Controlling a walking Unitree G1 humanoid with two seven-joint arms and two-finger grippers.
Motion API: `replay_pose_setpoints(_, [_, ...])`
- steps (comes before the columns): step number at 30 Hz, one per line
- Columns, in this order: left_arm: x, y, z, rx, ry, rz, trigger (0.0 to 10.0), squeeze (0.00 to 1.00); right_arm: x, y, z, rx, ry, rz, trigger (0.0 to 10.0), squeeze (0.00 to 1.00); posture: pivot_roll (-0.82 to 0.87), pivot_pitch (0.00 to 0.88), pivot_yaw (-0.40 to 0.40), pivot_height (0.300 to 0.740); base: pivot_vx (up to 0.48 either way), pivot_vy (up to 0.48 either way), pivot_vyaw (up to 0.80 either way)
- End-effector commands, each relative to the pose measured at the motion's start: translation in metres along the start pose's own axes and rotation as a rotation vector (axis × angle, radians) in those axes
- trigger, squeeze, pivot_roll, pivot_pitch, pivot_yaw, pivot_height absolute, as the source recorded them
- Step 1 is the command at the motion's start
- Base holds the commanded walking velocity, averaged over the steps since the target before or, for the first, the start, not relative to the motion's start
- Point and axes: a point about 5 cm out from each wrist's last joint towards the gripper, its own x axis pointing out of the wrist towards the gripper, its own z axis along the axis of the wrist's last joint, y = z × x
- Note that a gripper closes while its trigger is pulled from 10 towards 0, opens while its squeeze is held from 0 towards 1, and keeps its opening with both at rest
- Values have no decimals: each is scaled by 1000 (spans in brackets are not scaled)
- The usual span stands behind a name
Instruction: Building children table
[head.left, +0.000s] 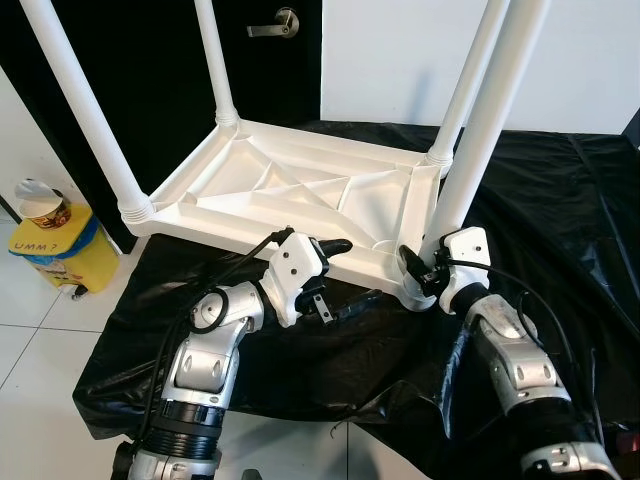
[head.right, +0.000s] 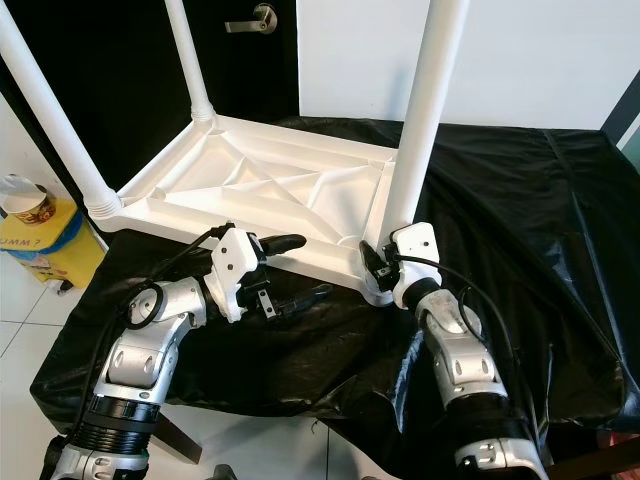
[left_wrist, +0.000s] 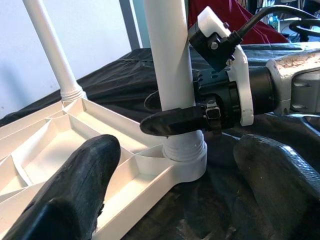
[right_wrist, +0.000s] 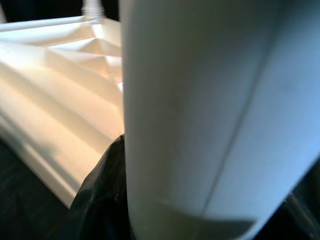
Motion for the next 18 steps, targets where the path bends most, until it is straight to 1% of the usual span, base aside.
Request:
replay_pose_setpoints(1, [2,8,0,1,-6,143,10000,0,-8,1,-16,-10,85,-50,10000,0,-2,18,-26,740,0,0,0])
replay_pose_setpoints(2, [2,8,0,1,-6,143,10000,0,-8,1,-16,-10,85,-50,10000,0,-2,18,-26,740,0,0,0])
replay_pose_setpoints(4, [3,7,0,0,-7,140,10000,0,-9,9,-16,16,79,-95,10000,0,-2,18,-26,740,0,0,0])
replay_pose_setpoints(5, [3,7,0,0,-7,140,10000,0,-9,9,-16,16,79,-95,10000,0,-2,18,-26,740,0,0,0])
replay_pose_setpoints(6, [3,7,0,-2,-8,140,10000,0,-9,16,-16,41,79,-135,10000,0,-2,18,-28,740,0,0,0])
replay_pose_setpoints(9, [3,7,0,-2,-9,140,10000,0,-9,17,-16,46,81,-144,10000,0,-2,18,-28,740,0,0,0])
replay_pose_setpoints(11, [3,6,0,-2,-10,139,10000,0,-10,26,-15,67,80,-190,10000,0,-2,19,-28,740,0,0,0])
replay_pose_setpoints(14, [3,6,0,-2,-10,139,10000,0,-10,26,-15,67,80,-190,10000,0,-2,19,-28,740,0,0,0])
replay_pose_setpoints(16, [4,6,0,-3,-11,139,10000,0,-11,35,-14,88,85,-218,10000,0,2,20,-33,740,0,0,0])
replay_pose_setpoints(18, [4,5,0,-5,-11,140,10000,0,-12,43,-13,103,89,-218,10000,0,2,20,-32,740,0,0,0])
